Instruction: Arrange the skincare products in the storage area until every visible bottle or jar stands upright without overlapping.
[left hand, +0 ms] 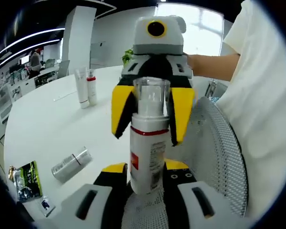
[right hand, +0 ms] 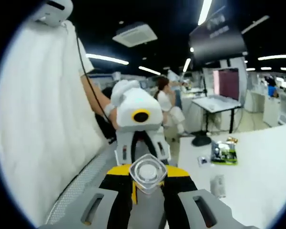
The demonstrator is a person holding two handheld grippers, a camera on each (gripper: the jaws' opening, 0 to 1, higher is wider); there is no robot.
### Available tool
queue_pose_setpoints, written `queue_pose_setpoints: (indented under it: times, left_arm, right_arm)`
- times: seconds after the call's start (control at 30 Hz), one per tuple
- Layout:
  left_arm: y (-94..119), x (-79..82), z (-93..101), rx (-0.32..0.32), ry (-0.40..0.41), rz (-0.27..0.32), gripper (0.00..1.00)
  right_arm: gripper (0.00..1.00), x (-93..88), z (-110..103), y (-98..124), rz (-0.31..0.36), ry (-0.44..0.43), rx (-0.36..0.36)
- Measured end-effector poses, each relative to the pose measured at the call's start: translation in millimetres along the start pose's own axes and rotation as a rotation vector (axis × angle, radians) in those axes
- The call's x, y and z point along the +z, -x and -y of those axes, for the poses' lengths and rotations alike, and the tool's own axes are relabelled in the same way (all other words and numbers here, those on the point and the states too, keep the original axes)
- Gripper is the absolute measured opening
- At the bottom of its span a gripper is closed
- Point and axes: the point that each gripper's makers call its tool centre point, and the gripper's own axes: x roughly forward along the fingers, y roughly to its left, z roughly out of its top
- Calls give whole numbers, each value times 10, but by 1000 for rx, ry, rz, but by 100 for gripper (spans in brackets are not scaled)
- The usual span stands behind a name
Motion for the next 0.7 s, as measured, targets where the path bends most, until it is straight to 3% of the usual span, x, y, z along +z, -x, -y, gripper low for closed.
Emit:
queue_pose_setpoints:
  times: [0.03, 0.13, 0.23, 0.27, 0.33, 0.4, 0.5, 0.57, 0.7]
  left_arm:
    - [3, -13, 72, -41, 4, -8, 22]
    - [16, -36, 46, -25, 4, -20, 22]
    - [41, -49, -69, 40, 9, -28, 21]
    - [59, -44, -176, 102, 19, -23, 21]
    - [59, -51, -260, 141, 50, -27, 21]
    - [72, -30, -316, 173, 55, -16, 21]
    - [108, -28, -452, 244, 77, -12, 21]
    - [112, -42, -512, 276, 99, -16, 21]
    - [112, -110, -579, 328, 93, -50, 21]
  right_arm:
    - [19, 6, 7, -7, 3, 2, -2]
    - [20, 25, 38, -56, 24, -26, -17]
    - [21, 30, 155, -59, 54, -73, -91]
    - [20, 10, 259, -43, 58, -120, -156]
    - [20, -33, 338, -28, 57, -200, -216]
    - [18, -5, 423, -6, 100, -232, -283]
    - [18, -36, 555, 20, 151, -382, -414]
    - [17, -62, 605, 9, 199, -498, -467]
    - [19, -131, 647, -25, 186, -535, -518]
